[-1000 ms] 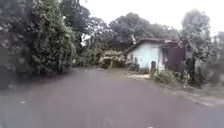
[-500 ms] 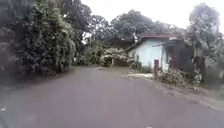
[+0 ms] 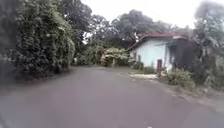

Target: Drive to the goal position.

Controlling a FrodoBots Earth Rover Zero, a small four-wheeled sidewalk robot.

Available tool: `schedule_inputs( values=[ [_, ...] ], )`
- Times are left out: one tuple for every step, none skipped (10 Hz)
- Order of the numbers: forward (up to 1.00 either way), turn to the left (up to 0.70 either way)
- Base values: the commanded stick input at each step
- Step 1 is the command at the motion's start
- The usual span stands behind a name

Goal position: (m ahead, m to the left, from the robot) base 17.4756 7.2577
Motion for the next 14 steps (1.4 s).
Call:
schedule_inputs(
  values=[
    [0.7, 0.0],
    [0.7, 0.0],
    [0.7, 0.0],
    [0.7, 0.0],
    [0.7, 0.0],
    [0.7, 0.0],
    [0.7, 0.0],
    [0.7, 0.0],
    [0.7, 0.0],
    [0.7, 0.0],
    [0.7, 0.0],
    [0.7, 0.0],
    [0.7, 0.0],
    [0.7, 0.0]
  ],
)
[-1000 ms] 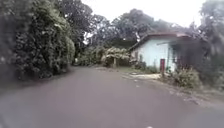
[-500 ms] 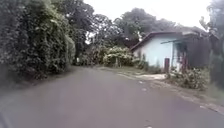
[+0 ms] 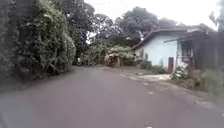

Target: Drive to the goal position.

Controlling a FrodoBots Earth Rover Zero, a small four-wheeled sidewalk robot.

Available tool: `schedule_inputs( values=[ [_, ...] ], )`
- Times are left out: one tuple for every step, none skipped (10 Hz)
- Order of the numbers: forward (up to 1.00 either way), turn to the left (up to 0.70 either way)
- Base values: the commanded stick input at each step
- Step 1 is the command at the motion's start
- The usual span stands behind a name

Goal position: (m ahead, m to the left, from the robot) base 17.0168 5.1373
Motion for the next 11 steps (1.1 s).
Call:
schedule_inputs(
  values=[
    [0.7, 0.0],
    [0.7, 0.0],
    [0.7, 0.0],
    [0.7, 0.0],
    [0.7, 0.0],
    [0.7, 0.0],
    [0.7, 0.0],
    [0.7, 0.0],
    [0.7, 0.0],
    [0.7, 0.0],
    [0.7, 0.0]
  ],
)
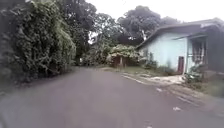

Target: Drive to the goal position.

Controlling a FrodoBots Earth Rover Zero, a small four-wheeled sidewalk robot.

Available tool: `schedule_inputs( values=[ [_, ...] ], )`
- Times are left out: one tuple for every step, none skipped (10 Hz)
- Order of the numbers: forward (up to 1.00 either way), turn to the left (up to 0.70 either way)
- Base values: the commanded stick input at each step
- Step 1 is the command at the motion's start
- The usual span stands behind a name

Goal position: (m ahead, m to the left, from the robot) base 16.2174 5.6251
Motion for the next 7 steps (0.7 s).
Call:
schedule_inputs(
  values=[
    [0.7, -0.06],
    [0.7, -0.35],
    [0.7, -0.35],
    [0.7, -0.35],
    [0.7, -0.23],
    [0.7, -0.06],
    [0.7, 0.0]
  ],
)
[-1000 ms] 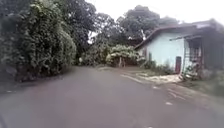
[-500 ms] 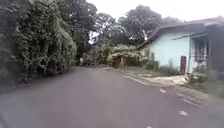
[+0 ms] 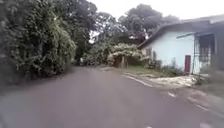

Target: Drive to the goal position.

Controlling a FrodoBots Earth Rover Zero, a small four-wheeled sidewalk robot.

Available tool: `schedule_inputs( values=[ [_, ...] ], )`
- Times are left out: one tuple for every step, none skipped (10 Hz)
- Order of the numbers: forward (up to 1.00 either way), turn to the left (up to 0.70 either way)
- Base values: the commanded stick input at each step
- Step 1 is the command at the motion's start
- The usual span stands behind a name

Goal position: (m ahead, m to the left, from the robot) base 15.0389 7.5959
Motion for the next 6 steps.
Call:
schedule_inputs(
  values=[
    [0.7, 0.0],
    [0.7, 0.0],
    [0.7, 0.0],
    [0.7, 0.0],
    [0.7, 0.0],
    [0.7, 0.0]
  ],
)
